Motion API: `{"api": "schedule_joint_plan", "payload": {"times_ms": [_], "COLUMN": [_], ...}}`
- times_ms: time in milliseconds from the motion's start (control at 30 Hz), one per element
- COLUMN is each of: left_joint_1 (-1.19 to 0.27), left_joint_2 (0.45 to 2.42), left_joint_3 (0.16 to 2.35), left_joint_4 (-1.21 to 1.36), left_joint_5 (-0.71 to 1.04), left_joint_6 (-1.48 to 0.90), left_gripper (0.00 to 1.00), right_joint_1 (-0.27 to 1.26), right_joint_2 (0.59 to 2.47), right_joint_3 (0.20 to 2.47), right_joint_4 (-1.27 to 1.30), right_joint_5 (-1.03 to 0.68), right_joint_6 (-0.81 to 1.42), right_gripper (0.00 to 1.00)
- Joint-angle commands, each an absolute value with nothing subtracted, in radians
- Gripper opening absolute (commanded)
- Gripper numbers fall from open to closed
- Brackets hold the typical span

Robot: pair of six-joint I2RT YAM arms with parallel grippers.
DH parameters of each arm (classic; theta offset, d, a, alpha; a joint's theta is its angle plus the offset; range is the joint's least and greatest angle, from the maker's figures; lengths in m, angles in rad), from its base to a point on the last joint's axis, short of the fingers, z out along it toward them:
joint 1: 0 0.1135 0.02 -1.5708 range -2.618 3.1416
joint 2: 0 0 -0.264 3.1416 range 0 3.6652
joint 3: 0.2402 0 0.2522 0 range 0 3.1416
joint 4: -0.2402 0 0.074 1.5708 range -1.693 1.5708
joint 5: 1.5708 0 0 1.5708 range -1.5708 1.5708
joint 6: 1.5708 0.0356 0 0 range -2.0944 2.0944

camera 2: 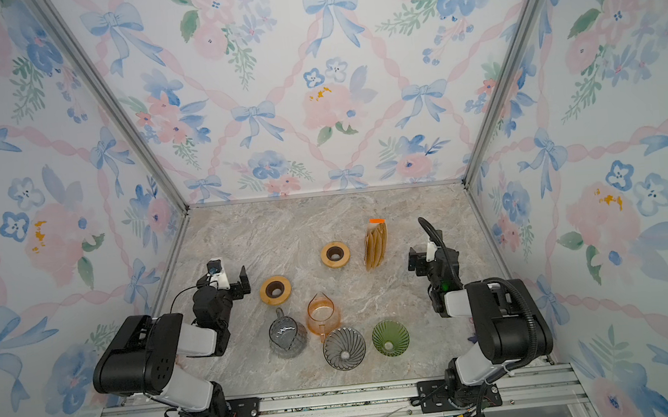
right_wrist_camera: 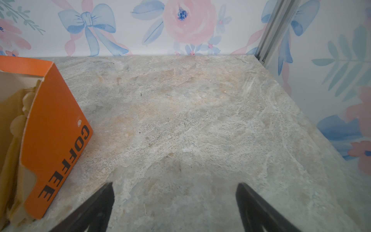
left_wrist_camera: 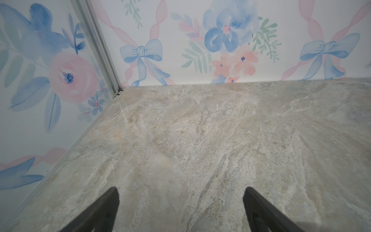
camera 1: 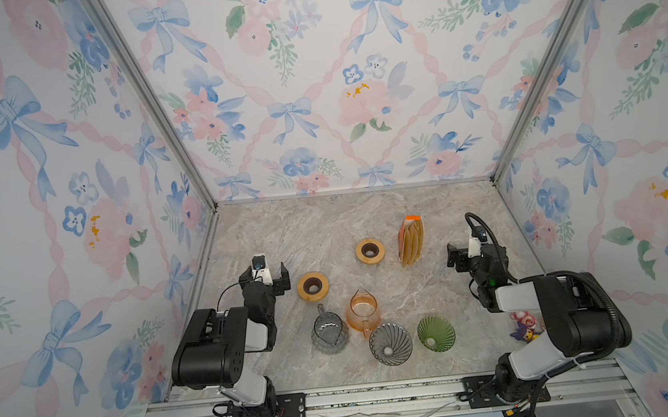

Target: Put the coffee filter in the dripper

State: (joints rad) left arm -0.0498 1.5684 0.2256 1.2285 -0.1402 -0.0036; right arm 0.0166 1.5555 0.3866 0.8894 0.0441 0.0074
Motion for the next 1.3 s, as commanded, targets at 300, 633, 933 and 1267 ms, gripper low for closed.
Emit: {"api": "schedule_joint_plan", "payload": {"times_ms": [300,633,933,1267], "left_joint_1": [-0.051,-0.044,-0.044,-0.156], "left_joint_2": [1.572,1.573,1.568,1.392], "left_joint_3": [0.233,0.235,0.212,0.242], "left_joint_4": [1.232,1.233,1.27,1.075], "left_joint_5": [-0.134,-0.121,-0.137,-0.343], "left_joint_6": [-0.011,-0.014,-0.02,0.029], "left_gripper": [0.98,0.98,0.98,0.98], "right_joint_1": [0.023,0.021,0.0,-0.002], "right_joint_2": [1.545,1.544,1.545,1.373], "right_joint_3": [0.398,0.399,0.372,0.473], "right_joint_4": [0.891,0.891,0.937,0.598], "right_joint_5": [0.032,0.031,-0.006,0.015], "right_joint_6": [0.007,0.008,0.022,0.043], "right_gripper": [0.96,0.96,0.96,0.96]}}
